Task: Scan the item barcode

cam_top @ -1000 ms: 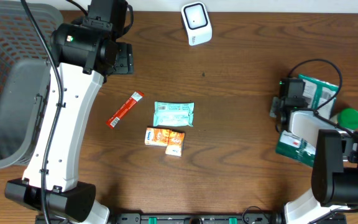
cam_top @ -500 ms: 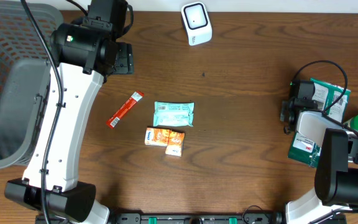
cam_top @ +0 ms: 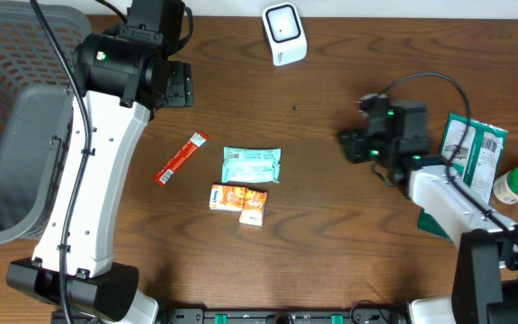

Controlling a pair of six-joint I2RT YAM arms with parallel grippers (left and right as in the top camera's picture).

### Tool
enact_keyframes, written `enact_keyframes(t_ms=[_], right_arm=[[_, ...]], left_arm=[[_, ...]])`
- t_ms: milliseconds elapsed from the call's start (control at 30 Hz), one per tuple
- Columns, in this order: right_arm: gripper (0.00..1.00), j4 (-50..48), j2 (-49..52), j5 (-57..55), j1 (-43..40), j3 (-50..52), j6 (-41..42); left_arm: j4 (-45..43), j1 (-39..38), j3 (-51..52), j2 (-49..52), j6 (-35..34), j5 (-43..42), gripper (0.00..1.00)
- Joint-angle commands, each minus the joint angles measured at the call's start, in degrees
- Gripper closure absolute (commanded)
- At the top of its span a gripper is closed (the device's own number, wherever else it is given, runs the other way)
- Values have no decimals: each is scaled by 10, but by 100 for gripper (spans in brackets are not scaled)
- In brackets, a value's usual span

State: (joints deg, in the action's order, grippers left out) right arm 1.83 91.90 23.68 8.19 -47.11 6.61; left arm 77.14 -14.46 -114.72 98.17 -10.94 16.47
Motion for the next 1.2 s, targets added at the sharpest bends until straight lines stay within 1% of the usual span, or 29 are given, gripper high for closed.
enact_keyframes(t_ms=[0, 67, 200, 500, 567, 600, 633, 667, 700, 733, 767, 867, 967, 1167], right_arm=[[51, 1, -3, 101, 56, -5, 49], [50, 1, 0, 83, 84, -5, 45], [47, -4, 2, 32, 121, -5, 5], [47, -17, 5, 34, 152, -5, 2], [47, -18, 5, 34, 156, -5, 3], [46, -19, 5, 34, 157, -5, 12], [46, -18, 5, 34, 157, -5, 18], [46, -18, 5, 34, 157, -5, 25], [46, -18, 6, 34, 157, -5, 29], [46, -18, 7, 33, 157, -5, 33], [46, -17, 9, 33, 157, -5, 36], [46, -14, 20, 32, 157, -5, 65], [46, -14, 40, 38, 158, -5, 93], [48, -13, 65, 38, 161, -5, 105]], left_arm=[[2, 0, 3, 6, -8, 6, 14], [2, 0, 3, 6, -8, 6, 14], [2, 0, 3, 6, -8, 6, 14], [-5, 0, 3, 6, -8, 4, 14], [-5, 0, 3, 6, -8, -18, 14], [-5, 0, 7, 9, -7, -68, 14], [-4, 0, 12, 9, -7, -86, 14], [-5, 0, 21, 9, -7, -101, 17], [-5, 0, 29, 9, -7, -106, 40], [-5, 0, 41, 9, -7, -107, 77], [-5, 0, 52, 9, -7, -107, 92], [-20, 0, 93, 9, -8, -111, 93], [-47, 0, 143, 9, -7, -143, 93], [-146, 0, 267, 9, -7, -182, 93]])
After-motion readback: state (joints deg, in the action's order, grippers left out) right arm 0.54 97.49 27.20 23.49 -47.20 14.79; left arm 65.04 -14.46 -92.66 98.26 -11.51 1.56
